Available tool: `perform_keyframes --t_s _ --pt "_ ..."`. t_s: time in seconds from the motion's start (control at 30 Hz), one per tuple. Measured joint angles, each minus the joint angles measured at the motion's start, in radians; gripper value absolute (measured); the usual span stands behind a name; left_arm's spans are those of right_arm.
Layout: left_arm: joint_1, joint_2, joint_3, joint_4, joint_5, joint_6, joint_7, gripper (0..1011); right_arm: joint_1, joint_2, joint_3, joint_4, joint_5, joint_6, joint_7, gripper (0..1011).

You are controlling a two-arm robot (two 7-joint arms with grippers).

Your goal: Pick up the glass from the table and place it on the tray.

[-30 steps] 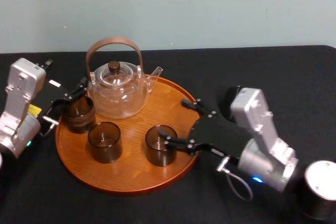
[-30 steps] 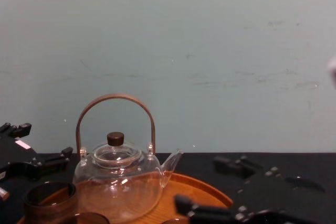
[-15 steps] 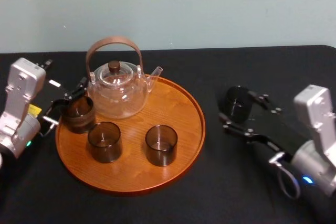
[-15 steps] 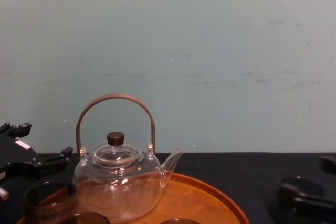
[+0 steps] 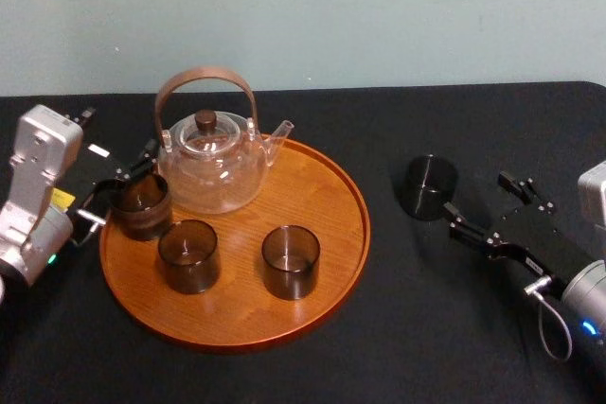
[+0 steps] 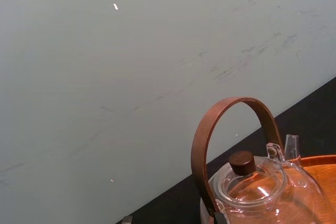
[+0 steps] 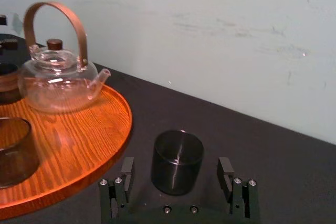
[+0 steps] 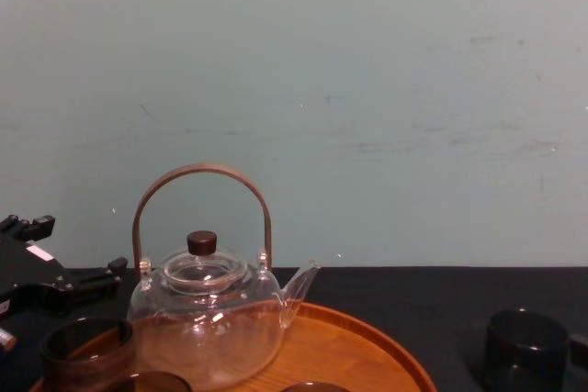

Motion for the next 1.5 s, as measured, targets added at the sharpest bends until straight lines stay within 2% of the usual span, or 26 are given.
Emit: perform_keyframes --t_s 0.23,0.37,0.53,0.9,1.5 --pt "0.000 0.000 0.000 0.000 0.000 0.000 0.000 1001 0.031 -0.020 -0.005 0.045 0.009 0.045 0.016 1002" --pt "0.000 0.000 0.000 0.000 0.000 0.000 0.000 1001 0.071 -0.033 -0.016 0.090 0.016 0.077 0.024 1002" --pt "0.000 0.000 0.000 0.000 0.000 0.000 0.000 1001 0.109 -0.041 -0.033 0.128 0.012 0.090 0.027 1002" --pt "0.000 0.000 0.000 0.000 0.000 0.000 0.000 1001 0.200 -0.070 -0.076 0.217 -0.024 0.080 0.029 1002" --pt "0.000 0.000 0.000 0.000 0.000 0.000 0.000 1001 0.328 -0.120 -0.114 0.378 -0.076 0.042 0.028 1002"
